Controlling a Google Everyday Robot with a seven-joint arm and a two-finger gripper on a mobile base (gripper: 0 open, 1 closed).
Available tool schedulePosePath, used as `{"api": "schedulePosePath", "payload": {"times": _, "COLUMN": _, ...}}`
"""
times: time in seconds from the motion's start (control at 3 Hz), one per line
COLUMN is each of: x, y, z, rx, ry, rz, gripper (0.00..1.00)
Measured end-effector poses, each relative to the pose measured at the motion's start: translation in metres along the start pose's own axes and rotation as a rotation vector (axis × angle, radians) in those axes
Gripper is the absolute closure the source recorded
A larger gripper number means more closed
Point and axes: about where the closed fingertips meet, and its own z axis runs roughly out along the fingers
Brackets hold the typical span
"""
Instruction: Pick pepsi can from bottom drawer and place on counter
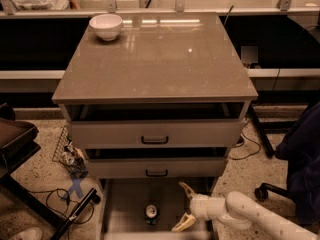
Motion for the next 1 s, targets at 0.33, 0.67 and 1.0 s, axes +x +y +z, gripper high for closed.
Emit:
{"api": "schedulePosePath", "payload": {"times": 0.33, "x": 0.028, "y": -0.01, "z": 0.024, "rx": 0.001, "ry": -0.016, "rz": 0.011, "gripper": 0.0}}
{"api": "schedulePosePath", "payload": {"times": 0.67, "x": 0.047, "y": -0.011, "z": 0.054, "rx": -0.019, "ry": -0.039, "rz": 0.022, "gripper": 0.0}}
{"api": "schedulePosePath", "payload": {"times": 1.0, "x": 0.06, "y": -0.004, "z": 0.082, "rx": -0.048, "ry": -0.05, "rz": 0.036, "gripper": 0.0}}
